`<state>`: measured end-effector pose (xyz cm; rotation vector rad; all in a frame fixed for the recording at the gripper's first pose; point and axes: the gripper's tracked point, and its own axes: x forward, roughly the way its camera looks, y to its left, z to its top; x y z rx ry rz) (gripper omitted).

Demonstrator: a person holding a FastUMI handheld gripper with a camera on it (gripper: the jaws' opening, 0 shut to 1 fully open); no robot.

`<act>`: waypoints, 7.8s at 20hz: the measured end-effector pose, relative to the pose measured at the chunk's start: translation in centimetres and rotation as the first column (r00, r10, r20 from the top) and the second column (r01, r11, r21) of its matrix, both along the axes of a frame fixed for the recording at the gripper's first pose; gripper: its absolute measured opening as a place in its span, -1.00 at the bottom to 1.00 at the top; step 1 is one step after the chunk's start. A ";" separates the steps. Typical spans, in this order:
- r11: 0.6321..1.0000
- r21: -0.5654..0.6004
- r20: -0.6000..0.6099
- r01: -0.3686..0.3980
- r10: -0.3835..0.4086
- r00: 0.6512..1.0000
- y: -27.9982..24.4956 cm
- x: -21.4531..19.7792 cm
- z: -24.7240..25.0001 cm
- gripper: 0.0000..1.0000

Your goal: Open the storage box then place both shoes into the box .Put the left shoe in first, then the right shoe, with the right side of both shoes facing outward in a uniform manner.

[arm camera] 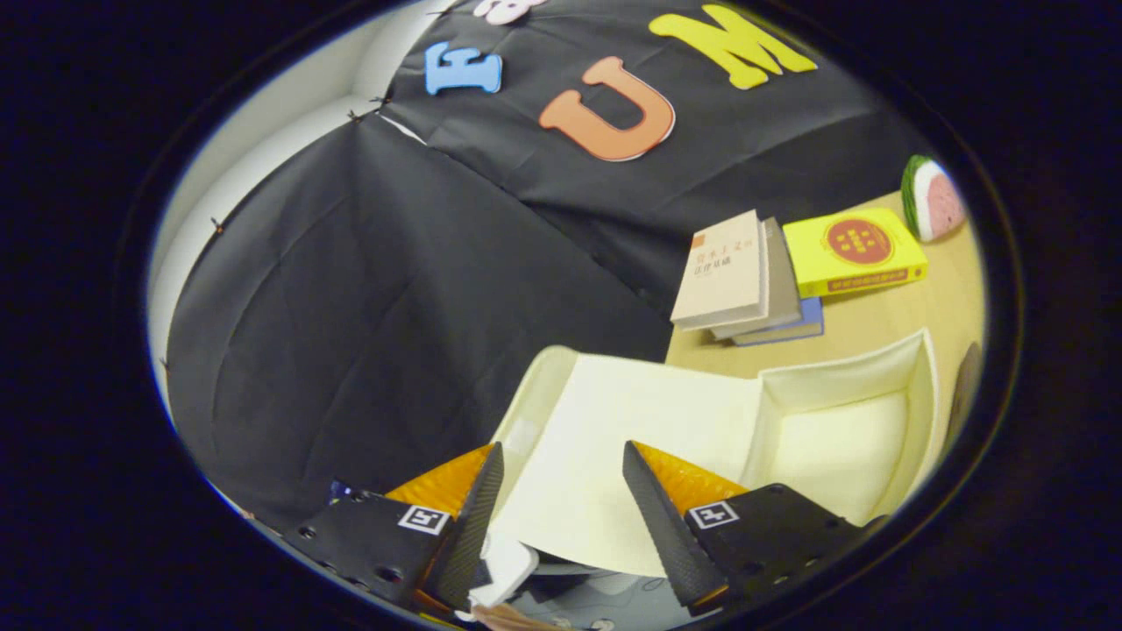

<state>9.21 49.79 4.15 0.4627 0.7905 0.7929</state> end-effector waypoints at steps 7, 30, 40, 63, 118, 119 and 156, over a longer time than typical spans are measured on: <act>0.946 -0.296 0.183 0.135 -0.083 0.980 -13.7 3.4 -3.4 0.91; 0.665 -0.736 -0.093 0.128 -0.287 0.953 -43.2 4.3 -22.1 0.20; 0.615 -0.784 -0.208 0.084 -0.388 0.898 -44.1 3.0 -24.4 -0.99; 0.807 -0.576 -0.129 0.129 -0.246 0.961 -24.8 -3.4 -5.1 -0.99; 0.613 -0.724 -0.087 0.317 -0.537 0.839 -49.2 1.2 -14.7 0.92; 0.587 -0.743 -0.080 0.321 -0.554 0.829 -51.0 1.3 -15.5 0.92; 0.535 -0.678 0.117 0.504 -0.598 0.793 -57.9 1.3 -23.7 -0.94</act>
